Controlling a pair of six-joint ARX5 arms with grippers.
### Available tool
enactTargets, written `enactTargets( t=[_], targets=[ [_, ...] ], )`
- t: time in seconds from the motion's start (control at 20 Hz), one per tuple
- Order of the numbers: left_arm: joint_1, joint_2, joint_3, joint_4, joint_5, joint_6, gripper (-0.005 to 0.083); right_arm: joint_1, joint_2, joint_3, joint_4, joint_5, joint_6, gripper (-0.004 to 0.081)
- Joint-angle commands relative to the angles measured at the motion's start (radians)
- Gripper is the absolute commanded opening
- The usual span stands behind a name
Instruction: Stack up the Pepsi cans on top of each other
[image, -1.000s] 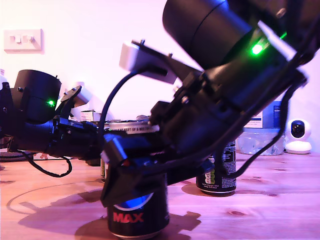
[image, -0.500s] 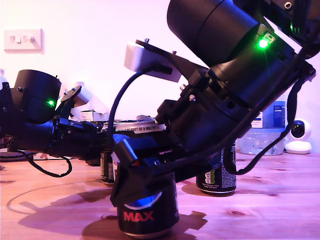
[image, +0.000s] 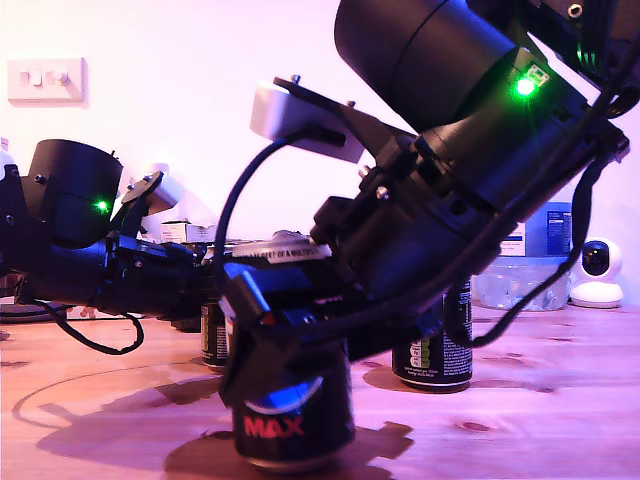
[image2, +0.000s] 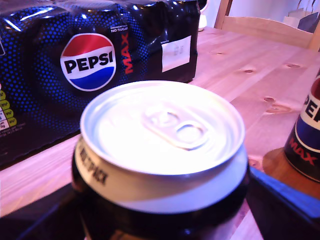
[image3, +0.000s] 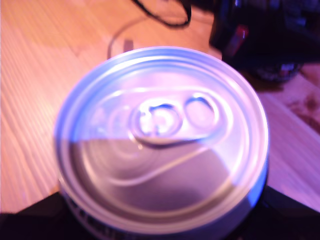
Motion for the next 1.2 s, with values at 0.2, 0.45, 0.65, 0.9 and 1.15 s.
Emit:
enactTargets(
  t=[0.2, 0.45, 0.65, 0.9, 1.15],
  targets=[
    [0.000, -0.005, -0.006, 0.008, 0.002, 0.005, 0.0784, -0.008, 0.085, 0.006, 0.111, -0.001, -0.008, 0.0598],
    [0.000, -0.005, -0.006, 0.006, 0.001, 0.005, 0.0784, -0.010, 0.119, 0.006, 0.124, 0.000, -0.006, 0.0598],
    [0.000, -0.005, -0.006, -0.010, 0.000, 0.005, 0.0784, -0.010, 0.119, 0.006, 0.122, 0.000, 0.003, 0.0598],
    [0.000, -0.005, -0.006, -0.040, -0.007, 0.005, 0.0784, -0.010, 0.119, 0.006, 0.123, 0.000, 0.002, 0.0598],
    [0.000, -0.005, -0.006, -0.110, -0.007, 0.005, 0.0784, -0.010, 0.119, 0.006, 0.124, 0.000, 0.002, 0.0598]
  ],
)
